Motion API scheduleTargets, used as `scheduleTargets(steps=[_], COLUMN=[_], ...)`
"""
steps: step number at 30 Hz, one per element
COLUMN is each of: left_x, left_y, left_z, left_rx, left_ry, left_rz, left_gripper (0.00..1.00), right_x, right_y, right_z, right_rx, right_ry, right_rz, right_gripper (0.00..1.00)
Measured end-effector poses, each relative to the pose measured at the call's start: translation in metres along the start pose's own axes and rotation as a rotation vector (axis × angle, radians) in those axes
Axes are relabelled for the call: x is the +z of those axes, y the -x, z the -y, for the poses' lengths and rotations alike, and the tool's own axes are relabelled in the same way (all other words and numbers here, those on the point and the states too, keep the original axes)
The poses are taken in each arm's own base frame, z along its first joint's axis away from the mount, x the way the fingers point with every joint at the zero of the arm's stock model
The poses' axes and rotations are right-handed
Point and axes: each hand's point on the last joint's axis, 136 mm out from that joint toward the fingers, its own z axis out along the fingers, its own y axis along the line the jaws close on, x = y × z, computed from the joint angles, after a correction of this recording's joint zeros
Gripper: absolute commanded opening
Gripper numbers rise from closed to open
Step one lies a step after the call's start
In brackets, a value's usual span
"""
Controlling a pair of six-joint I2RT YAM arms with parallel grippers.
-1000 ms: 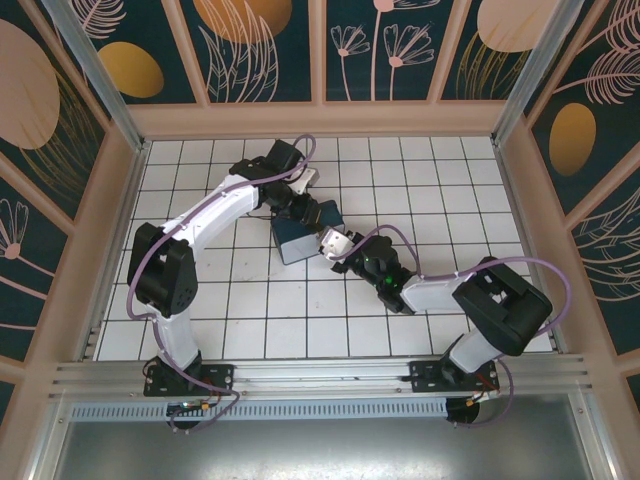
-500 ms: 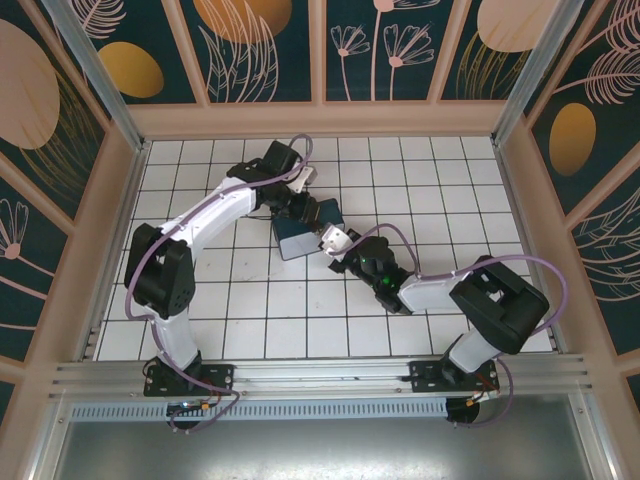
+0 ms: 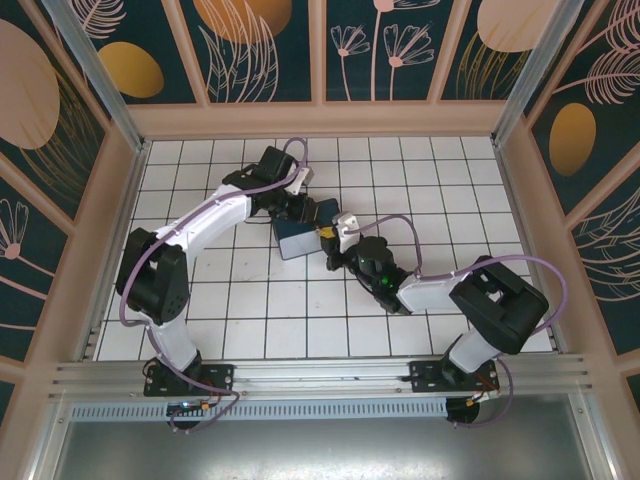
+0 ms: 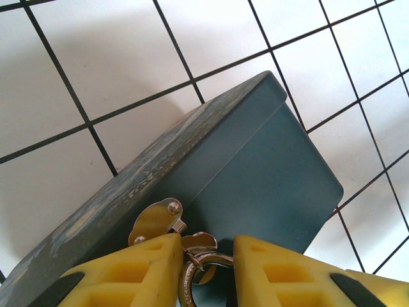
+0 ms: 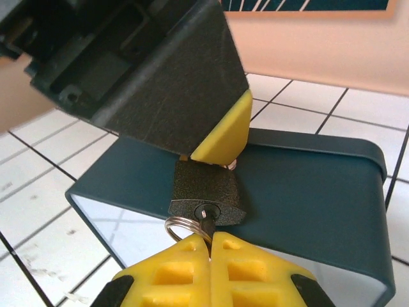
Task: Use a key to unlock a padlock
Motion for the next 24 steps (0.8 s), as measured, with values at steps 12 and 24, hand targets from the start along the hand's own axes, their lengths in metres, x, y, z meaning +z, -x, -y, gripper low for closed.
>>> scheduleTargets(steps=[12, 24], left_x=[-0.0005, -0.0057], left_y=[0.0007, 0.0014], left_z=[-0.0014, -0.0008], left_rx=[0.000, -0.001], left_ry=[-0.006, -0.003], left_rz=[0.030, 0.056], left_gripper=[0.29, 0.40], right_x=[0.0006, 0.0021], right_y=[0.0018, 0.0015], right_z=[-0.0009, -0.0078], right_rx=[0.435, 0.684], right_ry=[0.013, 0.049], right_rz=[0.000, -0.015], right_gripper=[0.00, 0.00])
